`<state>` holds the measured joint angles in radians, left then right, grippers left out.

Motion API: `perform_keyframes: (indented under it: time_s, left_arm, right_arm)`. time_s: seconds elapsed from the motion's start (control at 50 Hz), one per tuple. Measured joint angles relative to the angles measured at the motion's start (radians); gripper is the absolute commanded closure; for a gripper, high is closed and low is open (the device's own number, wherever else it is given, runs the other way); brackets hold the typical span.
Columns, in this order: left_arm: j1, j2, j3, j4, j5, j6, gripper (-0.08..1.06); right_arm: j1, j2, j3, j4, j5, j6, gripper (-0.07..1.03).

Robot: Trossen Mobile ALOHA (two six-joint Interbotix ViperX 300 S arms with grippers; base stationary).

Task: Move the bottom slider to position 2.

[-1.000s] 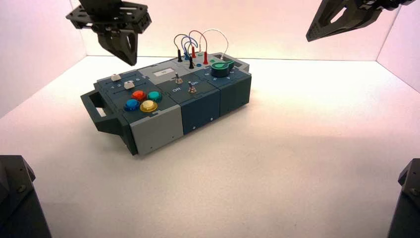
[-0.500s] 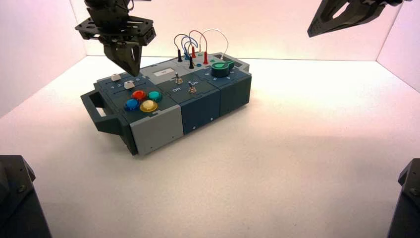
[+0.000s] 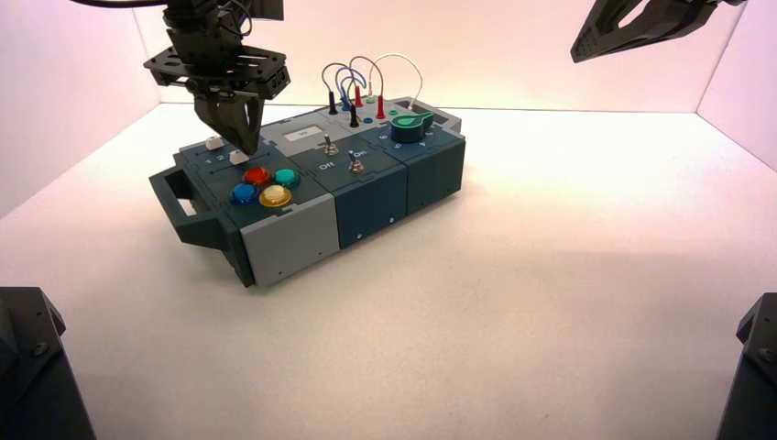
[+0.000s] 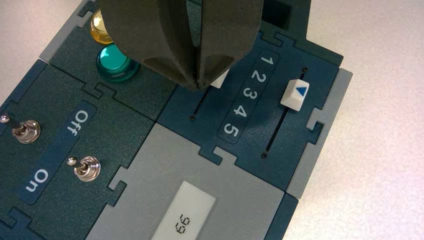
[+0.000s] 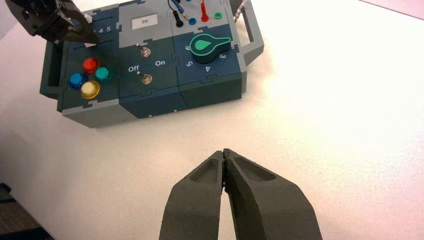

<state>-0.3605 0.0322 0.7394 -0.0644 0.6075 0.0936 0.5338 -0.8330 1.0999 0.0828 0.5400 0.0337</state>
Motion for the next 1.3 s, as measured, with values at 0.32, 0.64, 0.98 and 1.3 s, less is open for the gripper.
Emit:
perform_keyframes:
  time_s: [0.32, 0.64, 0.98, 1.3]
  left_arm:
    - [0.000, 0.003, 0.000, 0.005, 0.002, 0.000, 1.01]
    - [0.005, 0.009, 0.000, 0.006, 0.008, 0.000, 1.01]
    - [0.011, 0.009, 0.000, 0.009, 0.017, 0.000, 1.01]
    - [0.014, 0.009, 0.000, 0.011, 0.025, 0.000, 1.01]
  right_arm:
    - [0.000, 0.000, 0.000, 0.000, 0.000, 0.000, 0.98]
    - [0.000, 0.000, 0.000, -0.002, 0.000, 0.000, 0.98]
    - [-0.002, 0.000, 0.000, -0.002, 0.000, 0.000, 0.98]
    - [-0.002, 0.000, 0.000, -0.002, 0.000, 0.000, 0.98]
